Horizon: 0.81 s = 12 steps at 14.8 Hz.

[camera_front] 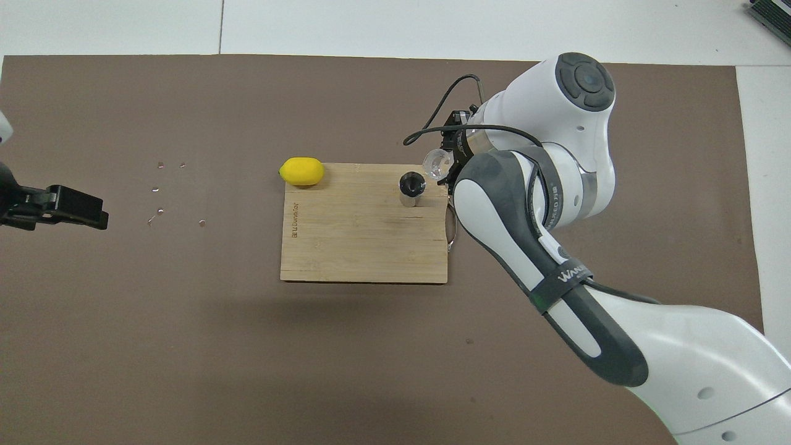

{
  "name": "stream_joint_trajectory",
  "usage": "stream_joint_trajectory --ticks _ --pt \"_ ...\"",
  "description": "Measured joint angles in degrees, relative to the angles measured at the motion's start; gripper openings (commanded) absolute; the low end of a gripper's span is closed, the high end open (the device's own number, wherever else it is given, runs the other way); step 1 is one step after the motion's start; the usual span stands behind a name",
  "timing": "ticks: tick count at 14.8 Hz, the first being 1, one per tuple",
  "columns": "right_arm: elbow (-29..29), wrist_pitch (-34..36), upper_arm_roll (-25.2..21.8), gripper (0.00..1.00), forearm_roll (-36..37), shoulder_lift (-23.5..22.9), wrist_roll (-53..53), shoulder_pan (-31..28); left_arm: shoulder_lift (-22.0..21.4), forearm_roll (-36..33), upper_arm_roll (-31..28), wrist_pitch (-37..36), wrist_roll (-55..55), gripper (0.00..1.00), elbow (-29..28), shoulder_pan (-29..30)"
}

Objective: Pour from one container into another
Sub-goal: 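Carry the glass cup with the right gripper above the dark cup, then tilt the glass cup with the right gripper over the dark cup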

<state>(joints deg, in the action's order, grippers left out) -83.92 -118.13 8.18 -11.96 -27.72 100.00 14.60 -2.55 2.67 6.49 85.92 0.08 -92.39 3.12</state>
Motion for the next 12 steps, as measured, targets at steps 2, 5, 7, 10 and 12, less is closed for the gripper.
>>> stream_joint_trajectory --ticks 2,5,7,10,12 --pt "0.4 0.8 0.0 0.08 2.3 0.0 0.1 0.6 0.0 0.0 0.0 0.0 0.0 1.00 -0.1 -0.1" --pt "1.4 2.2 0.0 0.08 6.3 -0.2 0.2 1.7 0.0 0.0 0.0 0.0 0.0 1.00 -0.1 -0.2" --pt "2.9 3.8 0.0 0.08 8.1 -0.5 0.3 2.3 0.0 0.0 0.0 0.0 0.0 1.00 -0.2 -0.3" --pt "4.5 5.4 0.0 0.08 11.4 -1.0 0.3 3.5 0.0 0.0 0.0 0.0 0.0 1.00 -0.2 -0.3" --pt "4.8 5.9 0.0 0.08 13.5 -1.1 0.3 4.5 0.0 0.0 0.0 0.0 0.0 1.00 -0.2 -0.3"
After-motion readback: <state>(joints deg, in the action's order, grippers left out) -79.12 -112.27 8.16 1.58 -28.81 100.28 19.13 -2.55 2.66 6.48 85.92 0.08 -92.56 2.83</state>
